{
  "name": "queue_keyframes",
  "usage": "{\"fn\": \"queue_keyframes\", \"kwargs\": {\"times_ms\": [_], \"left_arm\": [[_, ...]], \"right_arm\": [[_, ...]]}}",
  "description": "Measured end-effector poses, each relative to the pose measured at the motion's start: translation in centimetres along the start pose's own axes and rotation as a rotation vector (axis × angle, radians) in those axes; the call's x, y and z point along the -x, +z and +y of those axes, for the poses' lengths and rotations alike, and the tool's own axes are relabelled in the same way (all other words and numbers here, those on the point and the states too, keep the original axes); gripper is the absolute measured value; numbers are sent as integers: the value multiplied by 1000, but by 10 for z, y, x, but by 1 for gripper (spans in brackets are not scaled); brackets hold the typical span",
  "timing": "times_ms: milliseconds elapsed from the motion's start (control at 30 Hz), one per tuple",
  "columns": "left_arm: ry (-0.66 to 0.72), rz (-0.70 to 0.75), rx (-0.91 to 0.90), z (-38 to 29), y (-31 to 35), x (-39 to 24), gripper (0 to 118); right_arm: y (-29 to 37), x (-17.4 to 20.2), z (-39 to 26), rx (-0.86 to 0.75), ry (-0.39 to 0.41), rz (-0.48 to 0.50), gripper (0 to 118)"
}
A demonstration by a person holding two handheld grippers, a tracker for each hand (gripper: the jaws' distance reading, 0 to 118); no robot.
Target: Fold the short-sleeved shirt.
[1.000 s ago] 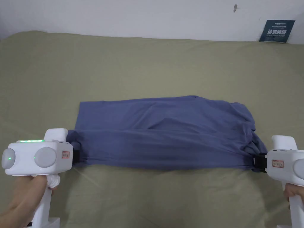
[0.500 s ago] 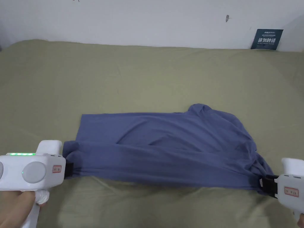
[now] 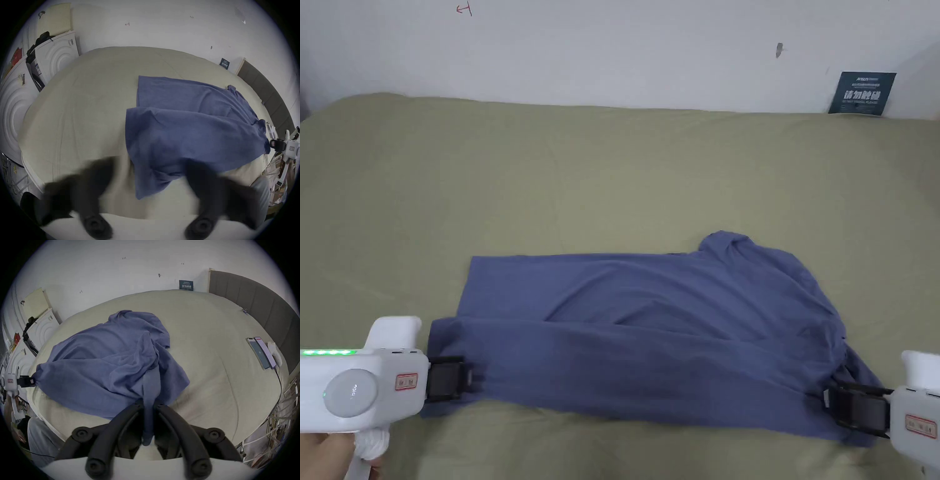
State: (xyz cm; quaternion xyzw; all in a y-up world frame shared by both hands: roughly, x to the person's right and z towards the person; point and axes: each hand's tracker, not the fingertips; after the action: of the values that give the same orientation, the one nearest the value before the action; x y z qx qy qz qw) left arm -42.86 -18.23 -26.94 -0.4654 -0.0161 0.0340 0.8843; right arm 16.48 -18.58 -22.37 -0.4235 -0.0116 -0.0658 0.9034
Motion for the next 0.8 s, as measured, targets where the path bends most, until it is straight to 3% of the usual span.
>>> {"fn": "queue_keyframes", "kwargs": {"times_ms": [67,133,167,200,233,267,333,400,567,600,633,667,700,733,800], "left_arm": [[10,31,-56,7,7,0,112],[3,30,-51,24,8,0,93],[3,39,-76,32,8,-4,67],[4,34,-90,44,5,-5,39],[8,31,-98,55,1,-7,7],[20,38,-112,70,-5,-10,7],[23,35,-121,93,-21,-16,1],[13,28,-100,119,-42,-23,1],[11,62,-54,162,-94,-25,1],[18,68,-45,170,-105,-23,6],[17,74,-27,177,-114,-22,22],[6,91,-11,184,-124,-20,67],[-7,114,8,191,-144,-13,103],[-14,142,25,194,-154,-12,118],[-7,159,28,202,-168,-11,118]], "right_arm": [[11,2,13,-51,24,39,106],[12,7,25,-65,6,1,104],[11,10,36,-95,14,-1,91],[8,14,48,-107,19,-10,67],[4,17,59,-110,27,-11,28],[-5,18,71,-122,31,-13,28],[-20,26,94,-145,25,-27,0],[-41,30,123,-136,24,-11,0],[-85,38,157,-121,95,-49,0],[-93,37,162,-110,106,-55,0],[-99,36,165,-103,109,-59,0],[-110,32,168,-90,105,-62,0],[-116,29,170,-82,103,-64,0],[-121,26,171,-72,102,-68,0],[-130,20,171,-58,107,-79,0]]}}
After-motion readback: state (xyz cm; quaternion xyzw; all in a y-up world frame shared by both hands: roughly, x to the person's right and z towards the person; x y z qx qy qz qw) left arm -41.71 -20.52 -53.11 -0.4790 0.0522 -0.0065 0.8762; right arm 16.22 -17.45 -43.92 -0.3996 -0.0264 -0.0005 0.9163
